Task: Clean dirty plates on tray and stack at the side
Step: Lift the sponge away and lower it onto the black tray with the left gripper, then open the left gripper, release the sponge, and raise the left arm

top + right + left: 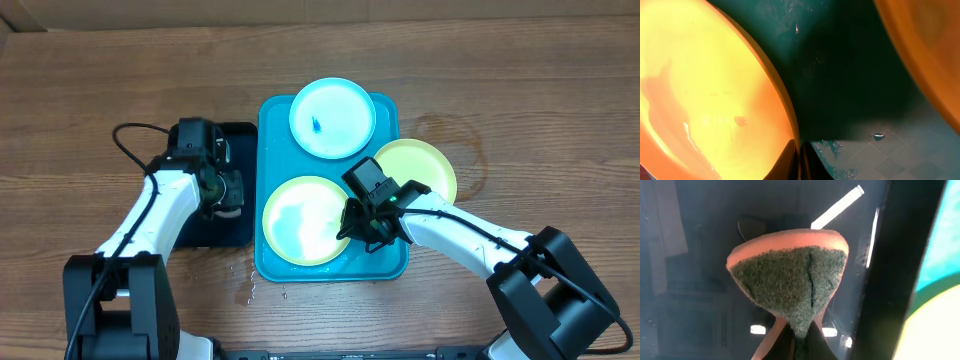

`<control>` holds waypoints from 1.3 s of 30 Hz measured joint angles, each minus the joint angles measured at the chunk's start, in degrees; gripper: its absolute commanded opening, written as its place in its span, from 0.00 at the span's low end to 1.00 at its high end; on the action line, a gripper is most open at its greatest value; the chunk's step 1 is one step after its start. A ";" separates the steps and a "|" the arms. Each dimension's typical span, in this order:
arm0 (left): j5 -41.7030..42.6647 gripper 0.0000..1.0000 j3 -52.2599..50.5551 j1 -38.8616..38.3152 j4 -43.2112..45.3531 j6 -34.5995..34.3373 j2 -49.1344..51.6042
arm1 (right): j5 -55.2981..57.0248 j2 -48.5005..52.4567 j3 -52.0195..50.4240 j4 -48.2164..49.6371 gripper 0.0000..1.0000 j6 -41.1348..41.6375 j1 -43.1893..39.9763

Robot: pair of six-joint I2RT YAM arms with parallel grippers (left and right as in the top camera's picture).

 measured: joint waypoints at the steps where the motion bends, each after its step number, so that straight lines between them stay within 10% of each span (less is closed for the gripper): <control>1: -0.07 0.25 -0.59 0.00 0.57 0.11 0.04 | 0.00 0.00 0.00 0.00 0.04 0.02 0.02; 3: -0.13 0.51 -1.29 0.00 0.76 0.33 0.17 | 0.00 0.00 0.00 0.00 0.04 0.00 0.02; 6: -0.24 0.61 -1.36 0.00 0.17 -0.20 0.17 | -0.02 0.00 0.00 0.02 0.04 0.00 0.00; 21: -0.33 0.68 21.14 0.81 -20.76 -7.39 -12.66 | 0.22 0.00 0.00 0.04 0.36 0.04 0.02; 26: -0.52 0.77 23.63 0.85 -23.17 -9.29 -24.52 | 0.92 0.00 0.00 1.18 0.29 0.00 0.00; 29: -2.49 1.00 23.65 0.85 -25.73 -9.64 -28.59 | 1.49 0.00 0.00 1.79 0.17 0.24 0.02; 39: -8.90 1.00 22.75 0.85 -33.09 -10.84 -30.21 | 1.95 0.31 0.00 1.73 0.04 0.04 0.02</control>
